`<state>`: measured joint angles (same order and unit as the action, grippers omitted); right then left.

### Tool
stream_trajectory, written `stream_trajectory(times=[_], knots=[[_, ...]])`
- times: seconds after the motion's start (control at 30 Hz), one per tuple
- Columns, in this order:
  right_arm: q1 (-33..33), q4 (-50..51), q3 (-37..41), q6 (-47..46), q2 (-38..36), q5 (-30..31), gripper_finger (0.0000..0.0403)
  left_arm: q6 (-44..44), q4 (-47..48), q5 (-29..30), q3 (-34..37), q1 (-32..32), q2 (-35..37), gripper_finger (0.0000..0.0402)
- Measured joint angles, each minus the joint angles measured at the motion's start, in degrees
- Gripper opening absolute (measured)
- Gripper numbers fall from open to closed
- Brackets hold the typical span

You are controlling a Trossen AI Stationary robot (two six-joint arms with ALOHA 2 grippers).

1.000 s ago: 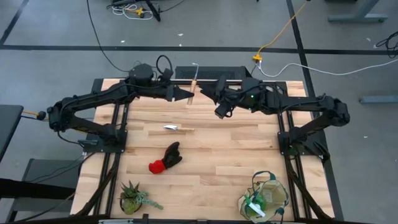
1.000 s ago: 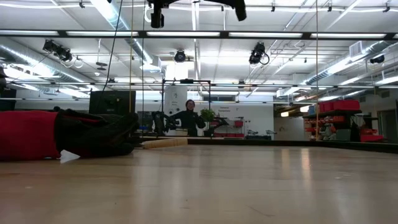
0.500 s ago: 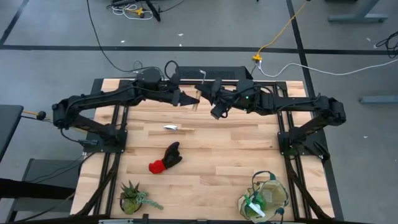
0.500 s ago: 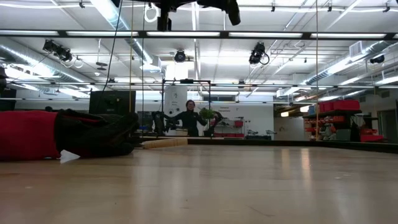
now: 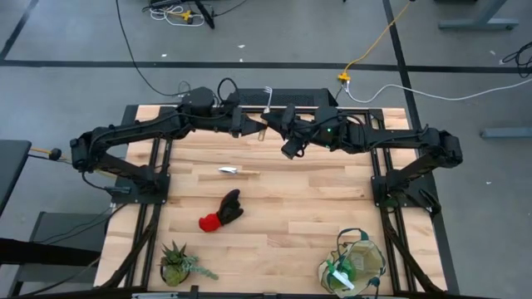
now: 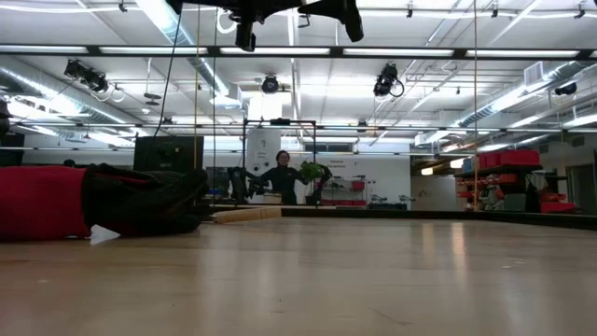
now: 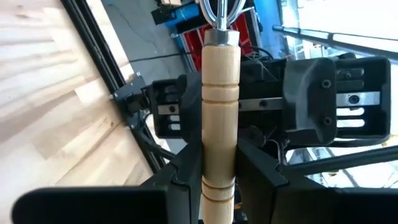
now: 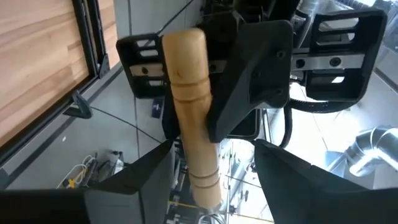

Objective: Pick & Place Garden tools in Gardening bag
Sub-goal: Put the brown hand rake into the gardening bag

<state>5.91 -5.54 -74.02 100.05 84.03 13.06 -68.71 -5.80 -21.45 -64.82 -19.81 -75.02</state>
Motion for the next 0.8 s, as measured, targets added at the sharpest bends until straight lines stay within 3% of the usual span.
stream_trajectory(times=[0.43, 0.8], knots=[[0.0, 0.0, 0.0, -0.1, 0.0, 1.4, 0.0221, -2.8, -0.2, -0.9, 0.0, 0.2, 0.0, 0.0087], [-0.1, 0.0, 0.0, -0.1, 0.0, 0.9, 0.0149, -2.9, -0.4, -1.4, 0.0, 0.2, 0.0, 0.0087]])
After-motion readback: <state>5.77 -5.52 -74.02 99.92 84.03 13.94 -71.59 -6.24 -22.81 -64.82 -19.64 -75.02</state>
